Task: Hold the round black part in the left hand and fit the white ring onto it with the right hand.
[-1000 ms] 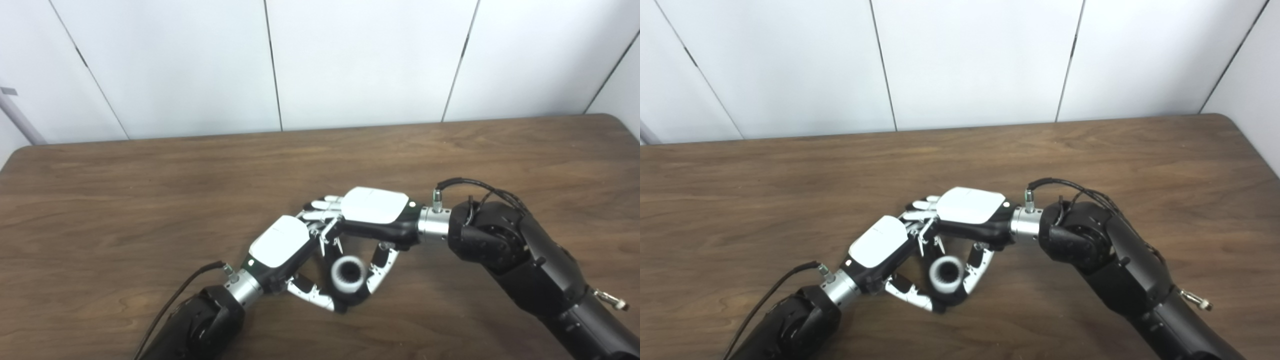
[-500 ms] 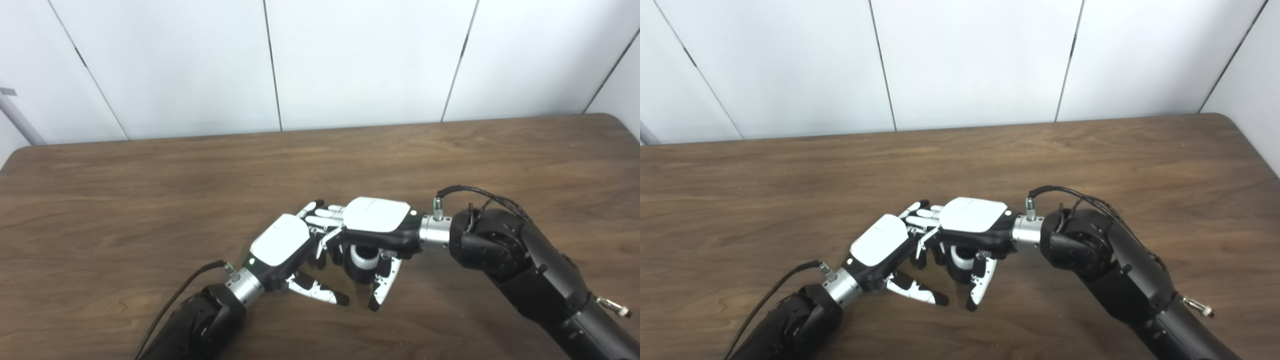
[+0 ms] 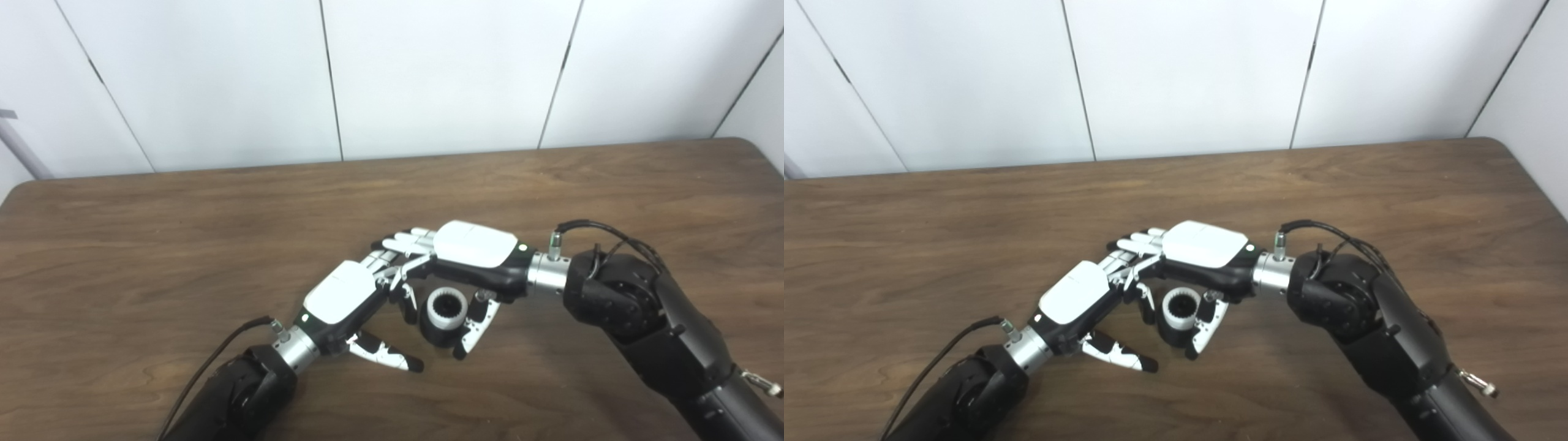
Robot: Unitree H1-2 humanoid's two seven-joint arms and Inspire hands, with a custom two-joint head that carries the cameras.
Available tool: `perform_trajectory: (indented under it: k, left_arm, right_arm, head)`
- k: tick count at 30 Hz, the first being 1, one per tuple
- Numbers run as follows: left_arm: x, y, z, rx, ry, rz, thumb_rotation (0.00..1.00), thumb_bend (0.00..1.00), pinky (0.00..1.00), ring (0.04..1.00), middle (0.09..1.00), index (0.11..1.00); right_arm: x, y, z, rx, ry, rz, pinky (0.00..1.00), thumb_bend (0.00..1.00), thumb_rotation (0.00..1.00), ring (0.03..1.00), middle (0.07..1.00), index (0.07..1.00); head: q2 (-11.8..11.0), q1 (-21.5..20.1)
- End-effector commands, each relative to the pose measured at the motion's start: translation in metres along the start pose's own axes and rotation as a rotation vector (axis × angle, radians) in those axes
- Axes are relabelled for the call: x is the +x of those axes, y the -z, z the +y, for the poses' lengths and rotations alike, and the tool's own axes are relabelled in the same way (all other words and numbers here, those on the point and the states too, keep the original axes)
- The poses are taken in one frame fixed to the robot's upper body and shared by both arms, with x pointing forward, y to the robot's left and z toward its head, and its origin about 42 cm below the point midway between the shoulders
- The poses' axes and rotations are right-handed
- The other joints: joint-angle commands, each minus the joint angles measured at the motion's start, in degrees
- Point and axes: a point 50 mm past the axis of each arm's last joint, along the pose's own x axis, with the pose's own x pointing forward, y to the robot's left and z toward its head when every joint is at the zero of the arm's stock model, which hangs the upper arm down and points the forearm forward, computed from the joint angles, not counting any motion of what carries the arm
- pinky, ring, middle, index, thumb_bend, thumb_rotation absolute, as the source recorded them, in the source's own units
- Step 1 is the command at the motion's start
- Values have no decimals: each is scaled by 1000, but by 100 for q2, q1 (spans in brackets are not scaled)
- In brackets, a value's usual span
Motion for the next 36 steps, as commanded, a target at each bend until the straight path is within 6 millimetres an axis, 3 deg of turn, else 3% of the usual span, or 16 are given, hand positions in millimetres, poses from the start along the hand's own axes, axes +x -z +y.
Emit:
perform_trajectory:
  k: [1,9,20,22,25,31,32,33,36]
  left_arm:
    - [-18,19,-5,23,49,62,58,525,1000,1000,836,480]
    - [-31,30,-8,11,58,78,59,525,1000,1000,835,481]
    - [-43,44,-1,-9,36,121,61,525,1000,1000,835,481]
    - [-46,49,3,-15,14,145,62,525,1000,1000,838,481]
    - [-49,55,6,-24,-14,167,63,525,1000,1000,839,482]
    - [-56,62,14,-30,-53,213,67,523,1000,1000,852,493]
    - [-57,63,15,-30,-61,221,90,806,1000,999,855,563]
    - [-59,65,16,-30,-72,229,101,901,1000,998,860,598]
    - [-63,69,19,-31,-103,255,117,991,1000,994,885,691]
  right_arm:
    - [-7,3,-27,-40,124,14,1000,1000,163,1000,1000,761]
    - [-28,17,-38,-23,222,126,1000,1000,137,1000,1000,828]
    - [-57,37,-11,60,272,272,1000,975,133,1000,1000,827]
    - [-61,44,1,84,317,304,1000,848,120,1000,1000,826]
    - [-64,52,11,117,376,331,914,665,110,996,984,824]
    - [-68,63,28,191,500,405,846,517,133,957,959,854]
    - [-68,64,30,204,516,417,836,503,149,952,956,862]
    - [-69,66,33,217,529,427,837,488,172,955,962,875]
    - [-71,71,40,260,553,456,848,456,168,962,973,894]
  head:
    - [-23,-49]
    - [-146,-157]
    - [-279,-183]
    - [-316,-192]
    - [-324,-206]
    - [-371,-151]
    - [-371,-151]
    - [-396,-165]
    - [-407,-158]
